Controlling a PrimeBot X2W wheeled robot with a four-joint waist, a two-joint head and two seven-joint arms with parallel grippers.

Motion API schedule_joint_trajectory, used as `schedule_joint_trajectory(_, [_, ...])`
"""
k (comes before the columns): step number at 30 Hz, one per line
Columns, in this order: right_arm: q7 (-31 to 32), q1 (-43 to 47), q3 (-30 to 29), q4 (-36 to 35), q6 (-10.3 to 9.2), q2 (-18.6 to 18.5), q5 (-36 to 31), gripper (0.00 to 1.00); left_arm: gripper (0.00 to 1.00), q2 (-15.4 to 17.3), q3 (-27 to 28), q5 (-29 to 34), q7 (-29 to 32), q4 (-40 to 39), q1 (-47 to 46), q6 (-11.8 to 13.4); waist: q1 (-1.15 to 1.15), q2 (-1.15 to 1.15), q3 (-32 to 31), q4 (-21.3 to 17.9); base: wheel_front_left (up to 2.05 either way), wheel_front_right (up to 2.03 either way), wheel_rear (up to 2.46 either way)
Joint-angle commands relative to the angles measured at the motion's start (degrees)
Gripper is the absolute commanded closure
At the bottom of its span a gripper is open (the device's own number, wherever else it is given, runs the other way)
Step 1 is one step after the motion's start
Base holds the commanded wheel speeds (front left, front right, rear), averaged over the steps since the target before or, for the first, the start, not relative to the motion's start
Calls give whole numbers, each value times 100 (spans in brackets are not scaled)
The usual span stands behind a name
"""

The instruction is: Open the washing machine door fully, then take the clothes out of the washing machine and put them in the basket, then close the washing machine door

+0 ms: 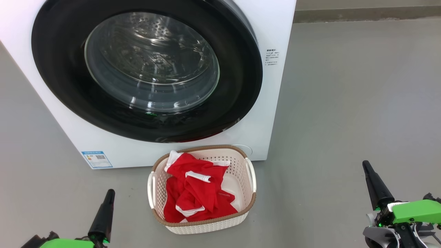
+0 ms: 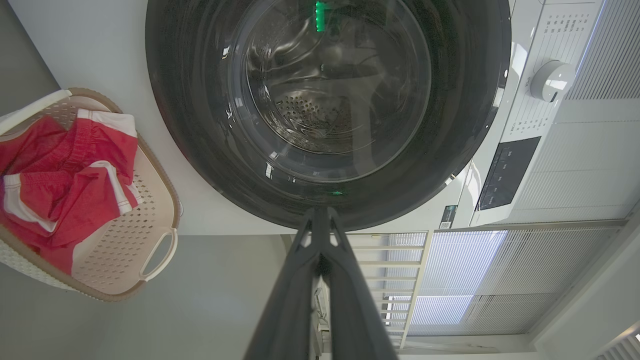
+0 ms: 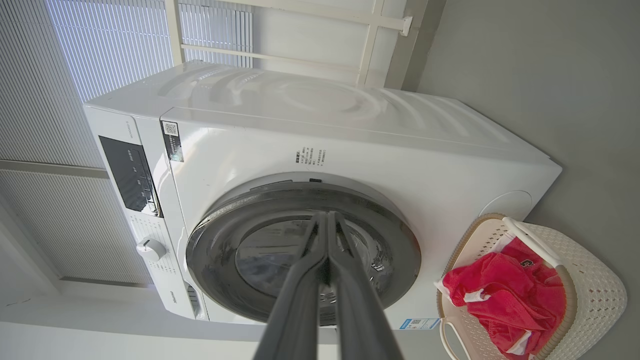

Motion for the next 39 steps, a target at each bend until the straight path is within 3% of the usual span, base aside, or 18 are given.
schedule_joint_trajectory(1, [28, -241, 77, -171, -3, -27, 11, 100, 100, 78, 211, -37, 26, -121, -224, -39, 0, 0, 0, 0, 0, 0, 0])
schedule_joint_trajectory(39, [37, -242, 66, -171, -3, -20, 2, 100, 100, 69, 224, -26, 36, -121, -225, -39, 0, 0, 0, 0, 0, 0, 0])
